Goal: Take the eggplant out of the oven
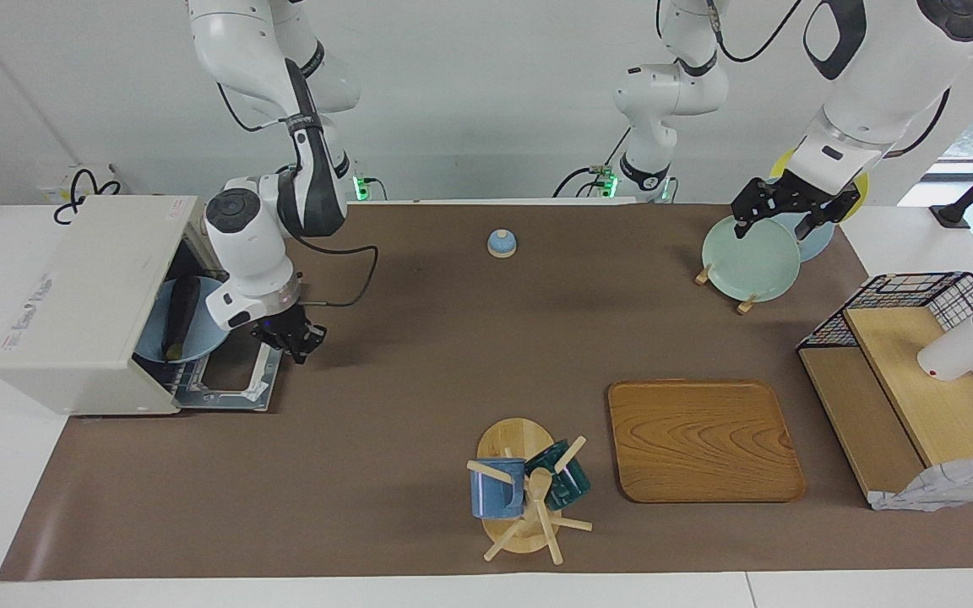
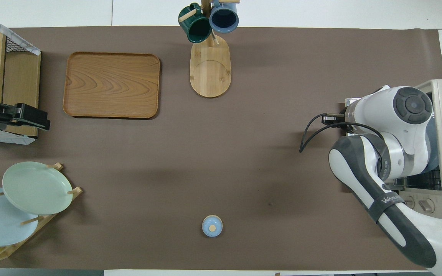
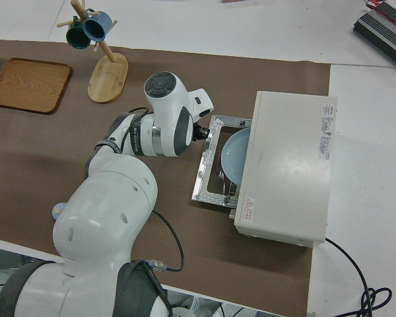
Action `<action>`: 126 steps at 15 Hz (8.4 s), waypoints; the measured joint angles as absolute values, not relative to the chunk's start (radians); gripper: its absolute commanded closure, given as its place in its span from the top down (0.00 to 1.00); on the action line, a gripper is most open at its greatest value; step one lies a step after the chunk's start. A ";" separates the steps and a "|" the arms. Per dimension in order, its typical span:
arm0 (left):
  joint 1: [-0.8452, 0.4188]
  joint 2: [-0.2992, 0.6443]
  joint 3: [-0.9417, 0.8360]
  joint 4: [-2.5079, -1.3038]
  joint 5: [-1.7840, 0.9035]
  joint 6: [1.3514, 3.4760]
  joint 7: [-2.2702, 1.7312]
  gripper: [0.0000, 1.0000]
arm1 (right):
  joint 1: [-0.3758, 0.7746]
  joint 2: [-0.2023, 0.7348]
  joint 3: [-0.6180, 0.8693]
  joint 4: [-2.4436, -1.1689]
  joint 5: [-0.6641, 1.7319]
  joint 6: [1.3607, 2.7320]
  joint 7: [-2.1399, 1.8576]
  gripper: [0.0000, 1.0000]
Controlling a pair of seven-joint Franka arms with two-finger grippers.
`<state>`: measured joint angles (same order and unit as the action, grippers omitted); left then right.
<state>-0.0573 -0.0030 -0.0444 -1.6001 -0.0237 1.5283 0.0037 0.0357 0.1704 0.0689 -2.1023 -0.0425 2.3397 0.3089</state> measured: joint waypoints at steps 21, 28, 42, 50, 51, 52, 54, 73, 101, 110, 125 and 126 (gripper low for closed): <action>-0.057 -0.003 -0.044 -1.600 -0.024 1.528 0.004 1.00 | -0.102 0.071 0.045 -2.080 -0.233 2.046 -0.041 0.70; -0.057 -0.003 -0.044 -1.600 -0.024 1.528 0.004 1.00 | -0.106 0.064 0.046 -2.170 -0.233 2.181 -0.040 0.56; -0.057 -0.003 -0.044 -1.600 -0.024 1.528 0.004 1.00 | -0.027 0.038 0.057 -2.108 -0.233 2.126 -0.022 0.00; -0.057 -0.003 -0.044 -1.600 -0.024 1.528 0.004 1.00 | 0.291 0.207 0.065 -1.701 -0.232 1.844 0.375 0.00; -0.057 -0.003 -0.044 -1.600 -0.024 1.528 0.004 1.00 | 0.340 0.260 0.066 -1.623 -0.230 1.807 0.456 0.00; -0.057 -0.003 -0.044 -1.600 -0.024 1.528 0.004 1.00 | 0.389 0.325 0.067 -1.547 -0.229 1.789 0.535 0.00; -0.057 -0.003 -0.044 -1.600 -0.024 1.528 0.004 1.00 | 0.472 0.455 0.068 -1.426 -0.228 1.796 0.674 0.00; -0.057 -0.003 -0.046 -1.600 -0.024 1.523 0.004 1.00 | 0.637 0.583 0.080 -1.502 -0.120 2.297 1.106 0.39; -0.449 0.190 -0.075 -1.720 -0.138 1.846 -0.115 1.00 | 0.062 0.299 0.057 -2.040 -0.271 2.156 0.588 0.00; -0.592 0.349 -0.073 -1.792 -0.139 2.117 -0.211 1.00 | 0.061 0.275 0.084 -2.030 -0.408 2.063 0.525 0.00; -0.629 0.423 -0.073 -1.794 -0.139 2.246 -0.235 0.95 | -0.112 0.017 0.077 -1.987 -0.421 1.899 0.142 0.09; -0.630 0.423 -0.073 -1.794 -0.139 2.247 -0.242 0.93 | -0.113 0.017 0.076 -1.985 -0.417 1.896 0.134 0.14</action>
<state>-0.6304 0.4233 -0.0729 -1.7939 -0.1386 2.2468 -0.2425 -0.1125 0.0173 0.0758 -1.9853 -0.4167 1.8959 0.1336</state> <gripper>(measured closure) 0.018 0.938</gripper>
